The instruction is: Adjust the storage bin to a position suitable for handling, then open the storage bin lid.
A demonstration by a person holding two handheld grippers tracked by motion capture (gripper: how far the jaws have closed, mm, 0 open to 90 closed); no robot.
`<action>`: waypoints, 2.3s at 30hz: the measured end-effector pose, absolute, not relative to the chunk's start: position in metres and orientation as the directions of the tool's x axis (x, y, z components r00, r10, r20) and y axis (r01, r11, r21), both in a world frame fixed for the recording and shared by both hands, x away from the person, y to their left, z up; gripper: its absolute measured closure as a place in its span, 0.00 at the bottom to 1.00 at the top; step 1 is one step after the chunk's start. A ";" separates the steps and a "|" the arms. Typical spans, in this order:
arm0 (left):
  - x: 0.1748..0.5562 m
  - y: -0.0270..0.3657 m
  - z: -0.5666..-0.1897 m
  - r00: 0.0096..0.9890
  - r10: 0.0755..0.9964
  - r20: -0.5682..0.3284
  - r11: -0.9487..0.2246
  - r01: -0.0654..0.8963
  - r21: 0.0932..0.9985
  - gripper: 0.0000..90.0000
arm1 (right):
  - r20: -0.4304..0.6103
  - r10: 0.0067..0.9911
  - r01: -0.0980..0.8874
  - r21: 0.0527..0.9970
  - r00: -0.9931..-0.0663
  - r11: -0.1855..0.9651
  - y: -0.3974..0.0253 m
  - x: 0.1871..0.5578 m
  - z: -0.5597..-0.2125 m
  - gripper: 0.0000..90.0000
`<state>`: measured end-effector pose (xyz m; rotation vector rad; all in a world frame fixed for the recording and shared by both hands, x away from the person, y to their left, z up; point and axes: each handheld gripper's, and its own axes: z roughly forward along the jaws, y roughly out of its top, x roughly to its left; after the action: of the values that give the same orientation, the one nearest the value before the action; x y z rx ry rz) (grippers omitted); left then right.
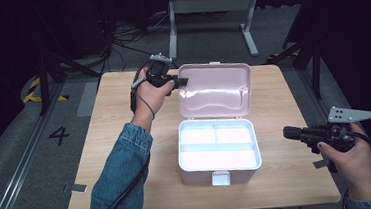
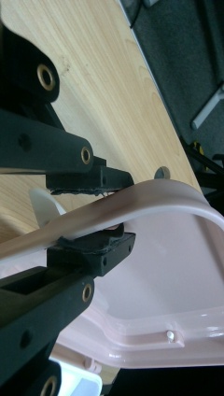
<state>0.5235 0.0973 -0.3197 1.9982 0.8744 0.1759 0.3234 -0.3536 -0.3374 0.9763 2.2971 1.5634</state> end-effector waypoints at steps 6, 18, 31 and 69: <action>0.533 0.098 -0.330 0.719 0.654 -0.234 -0.319 0.543 0.777 0.76 | 0.205 0.615 0.410 0.887 -0.762 0.213 -0.355 0.323 -0.337 0.93; 0.546 0.095 -0.350 0.678 0.688 -0.258 -0.312 0.597 0.739 0.73 | 0.207 0.612 0.405 0.891 -0.764 0.205 -0.356 0.322 -0.337 0.91; 0.556 0.094 -0.372 0.648 0.705 -0.289 -0.313 0.650 0.693 0.69 | 0.217 0.611 0.415 0.887 -0.761 0.203 -0.356 0.323 -0.340 0.90; 0.488 0.136 -0.314 0.702 0.699 -0.135 -0.359 0.508 0.783 0.36 | 0.225 0.585 0.415 0.885 -0.779 0.213 -0.347 0.336 -0.341 0.87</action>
<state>0.4875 0.1365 -0.3144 2.0389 0.9228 0.2779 0.3359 -0.3465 -0.3407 0.9665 2.3181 1.6100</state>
